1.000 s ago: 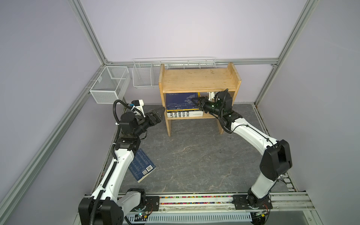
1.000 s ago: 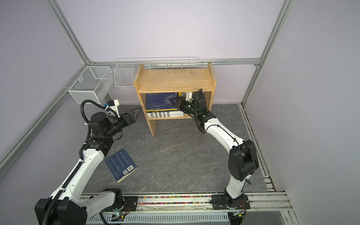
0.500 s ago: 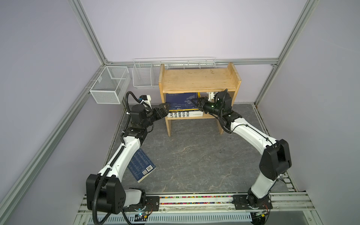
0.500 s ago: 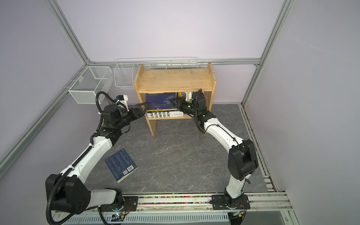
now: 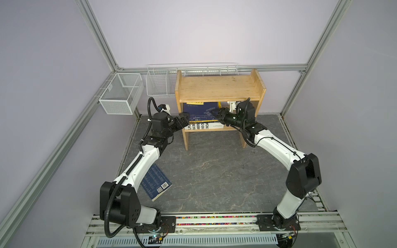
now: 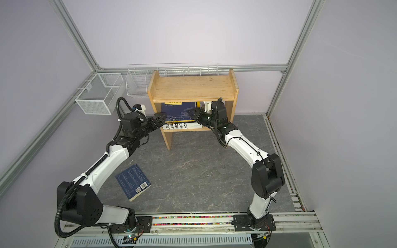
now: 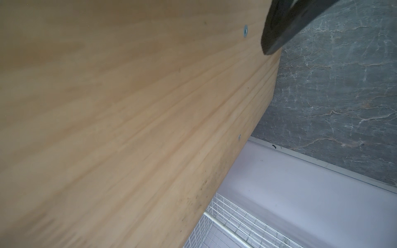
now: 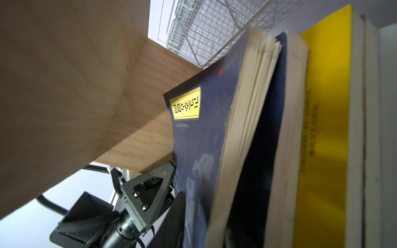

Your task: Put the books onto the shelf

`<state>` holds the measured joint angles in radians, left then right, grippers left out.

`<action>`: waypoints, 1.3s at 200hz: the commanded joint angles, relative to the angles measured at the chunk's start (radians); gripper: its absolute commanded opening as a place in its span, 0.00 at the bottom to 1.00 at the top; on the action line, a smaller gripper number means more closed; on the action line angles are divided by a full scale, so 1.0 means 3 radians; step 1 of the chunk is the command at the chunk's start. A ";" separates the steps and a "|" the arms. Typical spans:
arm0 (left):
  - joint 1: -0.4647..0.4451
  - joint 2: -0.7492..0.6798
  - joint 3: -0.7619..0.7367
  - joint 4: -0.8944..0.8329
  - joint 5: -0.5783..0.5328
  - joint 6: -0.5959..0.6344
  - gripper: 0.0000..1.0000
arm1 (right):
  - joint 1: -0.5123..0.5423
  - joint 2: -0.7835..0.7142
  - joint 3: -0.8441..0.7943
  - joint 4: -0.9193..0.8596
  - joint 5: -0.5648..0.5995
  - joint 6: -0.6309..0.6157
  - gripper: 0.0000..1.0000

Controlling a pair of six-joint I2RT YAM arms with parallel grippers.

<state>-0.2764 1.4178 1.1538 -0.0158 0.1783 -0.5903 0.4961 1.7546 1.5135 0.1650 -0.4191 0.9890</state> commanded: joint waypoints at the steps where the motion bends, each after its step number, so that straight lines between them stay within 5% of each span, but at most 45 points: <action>1: -0.0024 0.0075 0.0076 -0.0249 -0.0185 0.0050 1.00 | -0.0039 -0.0024 0.0147 -0.0073 0.0122 -0.0253 0.37; 51: -0.0034 0.0106 0.0079 -0.0204 -0.0157 -0.0054 1.00 | -0.0023 -0.0118 0.0242 -0.0426 0.0498 -0.0619 0.51; 198: -0.0093 0.0152 0.0163 -0.0142 -0.0070 -0.0150 1.00 | -0.0002 -0.0480 0.0104 -0.0571 0.1315 -0.1299 0.58; 260: -0.0098 0.0210 0.0173 -0.0088 -0.0047 -0.0203 0.99 | -0.0014 -0.0699 -0.0255 0.0270 0.1269 -0.1209 0.65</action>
<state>-0.3084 1.4479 1.1824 -0.0139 0.1783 -0.6437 0.5247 1.6402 1.4609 0.0517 -0.2295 0.9375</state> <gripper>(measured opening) 0.995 0.642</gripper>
